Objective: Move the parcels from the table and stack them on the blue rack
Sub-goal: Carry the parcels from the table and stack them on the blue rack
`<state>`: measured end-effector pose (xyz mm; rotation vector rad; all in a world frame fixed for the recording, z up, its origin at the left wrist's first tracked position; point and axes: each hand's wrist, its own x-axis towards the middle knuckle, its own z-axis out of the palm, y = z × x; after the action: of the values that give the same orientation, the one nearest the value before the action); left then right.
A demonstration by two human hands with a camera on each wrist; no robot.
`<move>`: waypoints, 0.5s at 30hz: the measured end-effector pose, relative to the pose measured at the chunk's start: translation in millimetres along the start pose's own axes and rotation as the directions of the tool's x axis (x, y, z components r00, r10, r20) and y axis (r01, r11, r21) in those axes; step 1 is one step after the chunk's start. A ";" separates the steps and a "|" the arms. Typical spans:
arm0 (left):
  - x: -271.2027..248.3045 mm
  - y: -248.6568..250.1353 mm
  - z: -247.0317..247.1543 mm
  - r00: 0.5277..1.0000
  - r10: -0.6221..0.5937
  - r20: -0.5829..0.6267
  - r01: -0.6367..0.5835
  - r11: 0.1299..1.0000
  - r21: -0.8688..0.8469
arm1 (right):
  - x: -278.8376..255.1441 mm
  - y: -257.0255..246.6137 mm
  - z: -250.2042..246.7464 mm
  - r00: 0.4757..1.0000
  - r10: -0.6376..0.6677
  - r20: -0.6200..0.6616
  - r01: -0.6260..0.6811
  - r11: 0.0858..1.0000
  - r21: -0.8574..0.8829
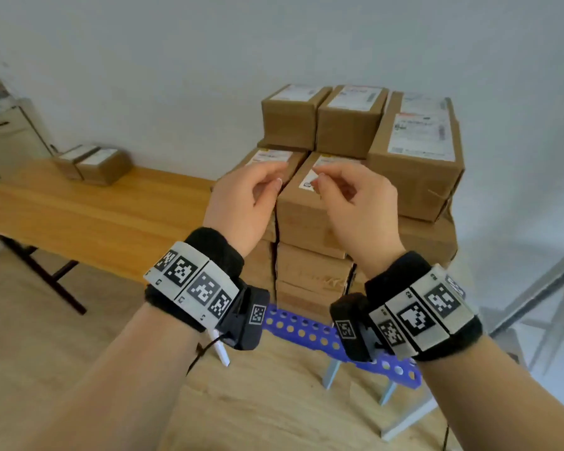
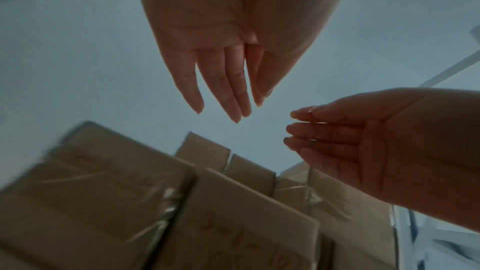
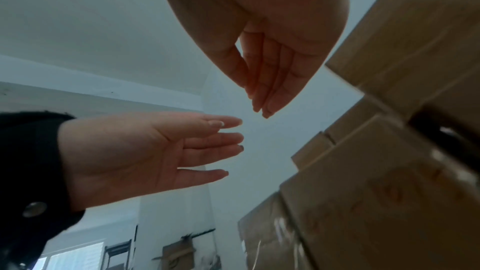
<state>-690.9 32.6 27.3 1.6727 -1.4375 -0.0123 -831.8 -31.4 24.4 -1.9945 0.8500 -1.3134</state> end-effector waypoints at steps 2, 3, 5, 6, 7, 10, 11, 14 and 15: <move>-15.6 -19.0 -15.9 0.999 -0.043 -0.002 0.043 0.998 0.050 | -6.3 -1.8 25.7 0.996 0.035 0.079 -0.035 0.999 -0.003; -22.3 -29.7 -25.2 0.998 -0.064 -0.006 0.065 0.996 0.066 | -9.9 -4.1 39.2 0.992 0.049 0.113 -0.049 0.999 -0.002; -32.9 -51.7 -47.8 0.993 -0.114 -0.033 0.116 0.991 0.065 | -15.3 -12.6 68.0 0.986 0.056 0.158 -0.059 0.998 0.014; -36.5 -62.8 -61.0 0.989 -0.137 -0.051 0.140 0.988 0.058 | -16.6 -18.8 84.1 0.984 0.052 0.172 -0.058 0.998 0.031; -39.7 -74.5 -75.2 0.986 -0.153 -0.068 0.157 0.986 0.060 | -17.3 -25.8 101.8 0.982 0.050 0.183 -0.060 0.997 0.053; -49.5 -115.8 -125.6 0.978 -0.185 -0.094 0.192 0.979 0.072 | -16.1 -51.9 165.3 0.977 0.045 0.209 -0.068 0.992 0.105; -52.9 -131.5 -145.4 0.975 -0.201 -0.094 0.209 0.975 0.080 | -16.2 -62.2 190.0 0.974 0.040 0.221 -0.067 0.991 0.114; -59.8 -179.8 -204.9 0.967 -0.233 -0.106 0.245 0.962 0.121 | -14.4 -91.7 267.0 0.961 0.024 0.275 -0.066 0.987 0.145; -61.9 -195.9 -224.2 0.963 -0.241 -0.120 0.256 0.957 0.132 | -14.2 -100.5 292.2 0.958 0.029 0.286 -0.075 0.986 0.150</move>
<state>-438.4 200.9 7.4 1.9389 -1.1665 0.0400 -544.7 80.2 -3.6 -1.9581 0.6364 -1.0008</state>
